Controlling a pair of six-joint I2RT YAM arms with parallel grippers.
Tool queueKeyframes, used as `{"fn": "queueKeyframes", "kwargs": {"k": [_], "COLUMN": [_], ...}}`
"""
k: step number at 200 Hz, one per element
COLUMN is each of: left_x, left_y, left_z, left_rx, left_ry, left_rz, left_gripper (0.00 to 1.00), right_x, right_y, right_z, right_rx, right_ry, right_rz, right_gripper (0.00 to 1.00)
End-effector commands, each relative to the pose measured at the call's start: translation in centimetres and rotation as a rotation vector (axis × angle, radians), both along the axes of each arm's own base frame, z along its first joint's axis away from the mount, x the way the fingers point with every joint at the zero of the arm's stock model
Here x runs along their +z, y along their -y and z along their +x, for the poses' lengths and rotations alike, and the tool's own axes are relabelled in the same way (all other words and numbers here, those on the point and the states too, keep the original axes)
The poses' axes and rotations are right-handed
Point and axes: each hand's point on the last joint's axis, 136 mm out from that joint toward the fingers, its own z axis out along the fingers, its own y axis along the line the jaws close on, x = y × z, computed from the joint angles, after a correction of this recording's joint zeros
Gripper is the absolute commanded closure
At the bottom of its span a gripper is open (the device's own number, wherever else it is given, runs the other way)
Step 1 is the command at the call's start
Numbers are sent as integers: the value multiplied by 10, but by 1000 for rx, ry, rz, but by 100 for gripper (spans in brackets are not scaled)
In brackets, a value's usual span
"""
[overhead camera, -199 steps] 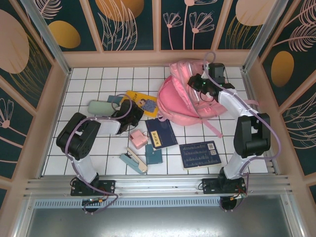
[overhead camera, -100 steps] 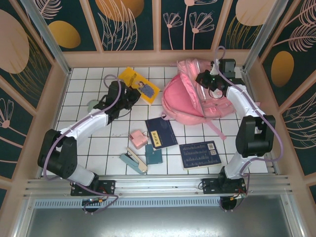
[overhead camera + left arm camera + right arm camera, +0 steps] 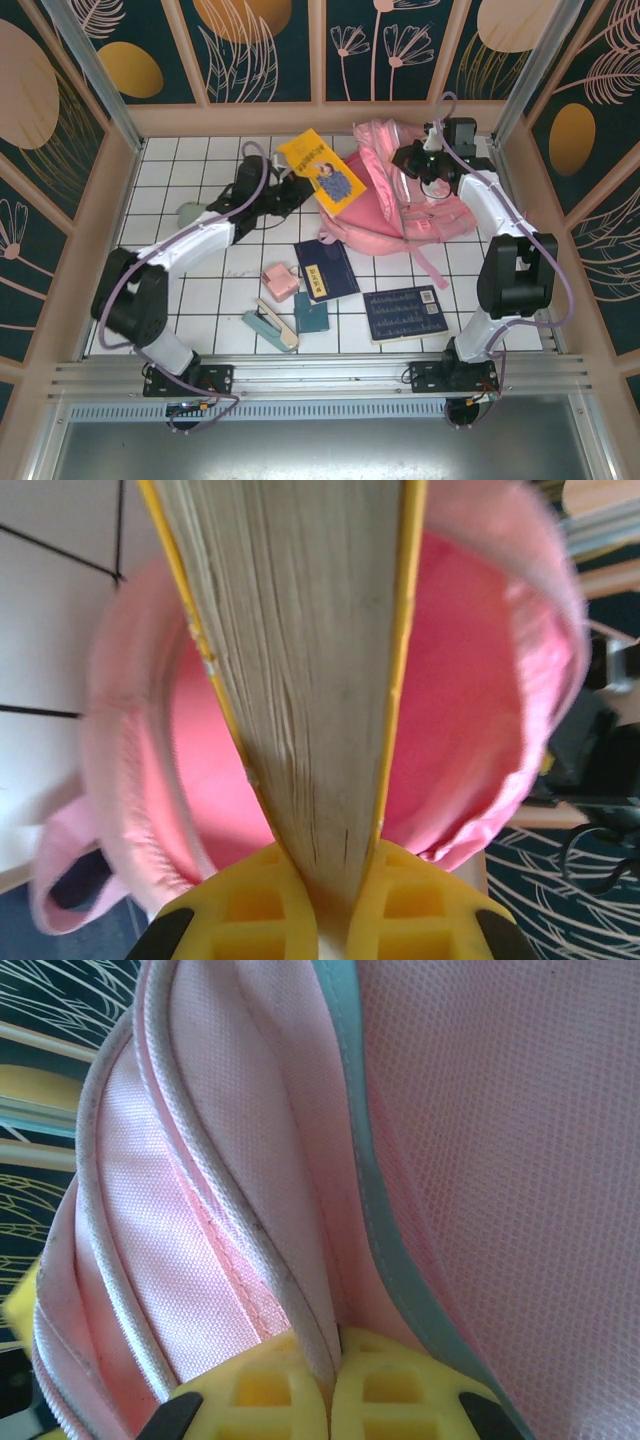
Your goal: Pack books, pencil case, and school supplies into a backpack
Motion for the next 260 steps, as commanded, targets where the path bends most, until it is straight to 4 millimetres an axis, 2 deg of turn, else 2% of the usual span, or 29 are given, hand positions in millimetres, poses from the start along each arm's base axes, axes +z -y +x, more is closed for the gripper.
{"fn": "queueKeyframes", "kwargs": {"k": [1,26,48,104,119,129,130,135,150,155,167,183,186,208,243,260], "left_x": [25,11,7,-2,0,-7,-1,-3,-12,-12,-12,-11,-6,-7,-15,-12], "left_y": [43,81,113,172,189,204,206,214,229,231,229,216,212,180,124,98], "left_z": [16,26,29,58,63,67,68,70,76,77,81,82,82,77,61,53], "left_rx": [-94,-169,-230,-335,-362,-389,-395,-406,-426,-428,-420,-391,-386,-340,-268,-238], "left_ry": [80,39,34,30,43,29,45,38,16,13,19,35,49,57,62,62], "left_rz": [-148,-211,-243,-298,-336,-334,-343,-344,-341,-337,-303,-232,-227,-136,-15,33], "left_gripper": [100,100,100,100,93,87,86,83,54,47,37,32,31,28,27,26], "right_x": [93,98,103,102,100,100,101,100,100,100,98,95,95,89,73,64], "right_y": [-22,-27,-32,-59,-60,-59,-59,-59,-55,-52,-40,-18,-14,20,57,74], "right_z": [-6,-1,3,9,12,14,14,15,19,20,25,30,31,37,43,44], "right_rx": [90,111,136,207,207,202,201,200,177,166,115,29,12,-124,-268,-341], "right_ry": [215,211,209,203,202,206,208,209,220,223,221,219,220,221,203,184], "right_rz": [102,106,121,108,106,104,104,103,84,73,40,-7,-14,-92,-203,-268], "right_gripper": [100,100,100,100,100,100,100,100,100,100,100,100,100,100,100,100]}}
